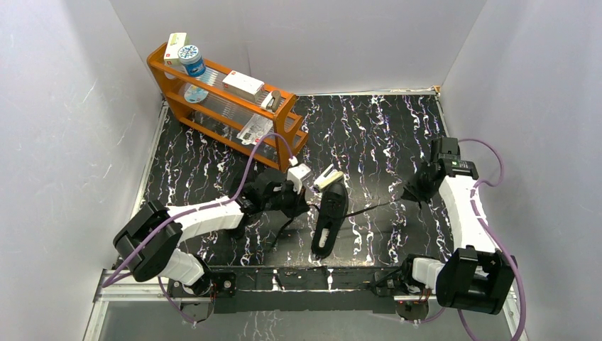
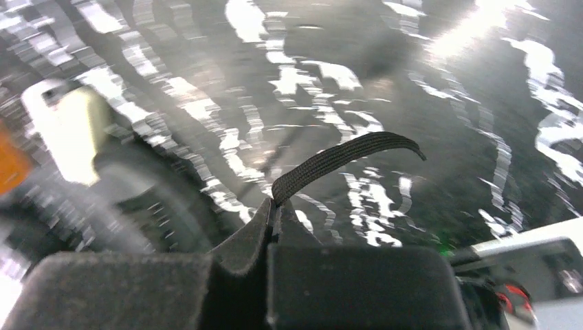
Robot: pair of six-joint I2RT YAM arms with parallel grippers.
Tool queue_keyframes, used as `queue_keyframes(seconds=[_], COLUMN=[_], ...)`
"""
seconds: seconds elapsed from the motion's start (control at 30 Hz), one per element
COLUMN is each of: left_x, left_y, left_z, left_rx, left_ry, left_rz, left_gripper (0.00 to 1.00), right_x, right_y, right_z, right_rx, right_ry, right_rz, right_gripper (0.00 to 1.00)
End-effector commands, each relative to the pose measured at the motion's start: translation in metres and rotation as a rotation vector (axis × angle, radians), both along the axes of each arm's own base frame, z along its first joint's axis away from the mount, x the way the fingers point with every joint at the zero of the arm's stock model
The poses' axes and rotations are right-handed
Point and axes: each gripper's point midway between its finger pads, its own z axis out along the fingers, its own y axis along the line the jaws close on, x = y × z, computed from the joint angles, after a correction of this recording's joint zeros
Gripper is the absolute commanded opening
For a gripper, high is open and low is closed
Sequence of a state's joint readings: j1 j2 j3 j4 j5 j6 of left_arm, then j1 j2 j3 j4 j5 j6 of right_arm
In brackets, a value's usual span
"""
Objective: Tie the shoes
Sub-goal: Wrap the shoelace around the shoelace.
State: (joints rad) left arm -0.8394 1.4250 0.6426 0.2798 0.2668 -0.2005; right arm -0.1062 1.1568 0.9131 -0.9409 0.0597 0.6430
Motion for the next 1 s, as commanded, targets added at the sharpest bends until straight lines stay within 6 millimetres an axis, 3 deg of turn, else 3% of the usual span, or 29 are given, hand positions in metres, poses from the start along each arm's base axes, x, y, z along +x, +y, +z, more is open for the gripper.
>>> queue_keyframes(seconds=[0.0,0.13,0.2,0.37,0.43,0.57,0.7,0.97], left_x=[0.010,0.011,0.006,0.000,-0.002,-0.009,-0.017,-0.025], left_y=[-0.030,-0.037,-0.039,-0.038,-0.036,-0.033,-0.027,-0.025], left_z=[0.058,0.068,0.066,0.066,0.064,0.061,0.061,0.055], left_rx=[-0.173,-0.232,-0.247,-0.276,-0.273,-0.273,-0.280,-0.282], left_ry=[-0.111,-0.187,-0.201,-0.237,-0.253,-0.272,-0.304,-0.345], left_rz=[-0.081,-0.130,-0.170,-0.206,-0.220,-0.254,-0.282,-0.341], left_gripper=[0.00,0.00,0.00,0.00,0.00,0.00,0.00,0.00], right_x=[0.050,0.072,0.078,0.087,0.083,0.059,0.028,-0.024], right_y=[0.071,0.116,0.148,0.234,0.266,0.316,0.349,0.371], right_z=[0.064,0.086,0.096,0.099,0.095,0.066,0.043,0.028], right_rx=[0.312,0.516,0.575,0.721,0.759,0.801,0.825,0.914], right_ry=[-0.307,-0.325,-0.321,-0.261,-0.224,-0.043,0.067,0.214], right_rz=[0.332,0.401,0.465,0.596,0.645,0.747,0.841,0.935], right_gripper=[0.00,0.00,0.00,0.00,0.00,0.00,0.00,0.00])
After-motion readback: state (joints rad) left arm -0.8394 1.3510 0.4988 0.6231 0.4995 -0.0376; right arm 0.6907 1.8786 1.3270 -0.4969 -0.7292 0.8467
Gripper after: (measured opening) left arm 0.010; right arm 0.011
